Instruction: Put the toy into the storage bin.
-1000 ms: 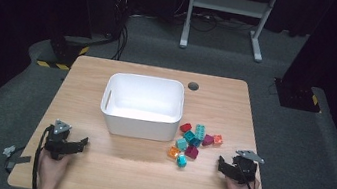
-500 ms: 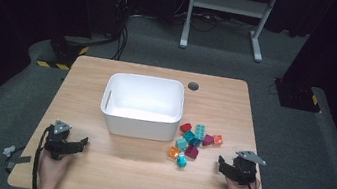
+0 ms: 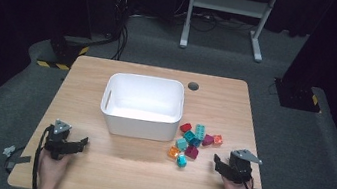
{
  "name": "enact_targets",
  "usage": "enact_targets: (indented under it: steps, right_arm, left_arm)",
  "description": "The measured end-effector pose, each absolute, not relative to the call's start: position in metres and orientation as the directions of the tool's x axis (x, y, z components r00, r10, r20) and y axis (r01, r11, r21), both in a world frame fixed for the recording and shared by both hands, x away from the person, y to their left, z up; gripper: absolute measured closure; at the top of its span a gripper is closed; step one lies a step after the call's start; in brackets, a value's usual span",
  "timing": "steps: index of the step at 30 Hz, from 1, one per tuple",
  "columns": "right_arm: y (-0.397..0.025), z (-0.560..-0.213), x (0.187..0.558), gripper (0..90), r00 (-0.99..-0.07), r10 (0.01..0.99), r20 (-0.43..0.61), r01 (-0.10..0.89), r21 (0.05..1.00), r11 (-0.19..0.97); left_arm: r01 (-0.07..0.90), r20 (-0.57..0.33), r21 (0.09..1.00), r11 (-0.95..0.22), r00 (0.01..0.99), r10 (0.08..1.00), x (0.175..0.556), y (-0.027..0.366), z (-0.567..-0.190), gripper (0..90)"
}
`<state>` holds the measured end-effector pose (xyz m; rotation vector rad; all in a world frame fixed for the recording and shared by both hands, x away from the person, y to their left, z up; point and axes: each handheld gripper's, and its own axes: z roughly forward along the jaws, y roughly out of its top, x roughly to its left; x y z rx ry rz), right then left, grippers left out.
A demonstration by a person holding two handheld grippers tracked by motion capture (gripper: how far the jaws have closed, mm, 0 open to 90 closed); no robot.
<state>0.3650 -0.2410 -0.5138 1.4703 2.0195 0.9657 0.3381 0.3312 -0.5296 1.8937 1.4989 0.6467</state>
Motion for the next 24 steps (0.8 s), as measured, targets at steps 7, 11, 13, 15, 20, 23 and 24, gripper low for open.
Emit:
enact_targets:
  steps: [7, 11, 13, 15, 20, 23, 24]
  right_arm:
    - [-0.238, -0.512, 0.375, 36.1, -0.323, 0.946, 0.029, 0.612, 0.769, 0.185]
    - [-0.235, -0.510, 0.382, 37.4, -0.337, 0.941, 0.036, 0.612, 0.768, 0.190]
    - [-0.233, -0.508, 0.386, 37.8, -0.338, 0.940, 0.042, 0.612, 0.769, 0.185]
    - [-0.232, -0.507, 0.390, 38.7, -0.339, 0.939, 0.046, 0.609, 0.772, 0.182]
    - [-0.228, -0.508, 0.401, 39.6, -0.336, 0.941, 0.051, 0.632, 0.753, 0.185]
    - [-0.225, -0.510, 0.408, 40.3, -0.329, 0.943, 0.051, 0.636, 0.750, 0.182]
    - [-0.225, -0.510, 0.409, 40.4, -0.323, 0.945, 0.053, 0.639, 0.749, 0.176]
  left_arm:
    - [0.663, -0.006, 0.733, -0.152, 0.230, 0.973, 0.338, 0.331, -0.530, 15.3]
    - [0.662, -0.006, 0.734, -0.152, 0.230, 0.973, 0.338, 0.331, -0.530, 15.4]
    - [0.662, -0.006, 0.734, -0.152, 0.230, 0.973, 0.338, 0.331, -0.530, 15.4]
    - [0.662, -0.006, 0.734, -0.152, 0.229, 0.973, 0.338, 0.331, -0.530, 15.4]
    - [0.663, -0.006, 0.733, -0.152, 0.230, 0.973, 0.338, 0.331, -0.530, 15.4]
    - [0.663, -0.006, 0.734, -0.152, 0.230, 0.973, 0.338, 0.331, -0.530, 15.4]
    - [0.663, -0.006, 0.733, -0.152, 0.230, 0.973, 0.338, 0.331, -0.530, 15.4]
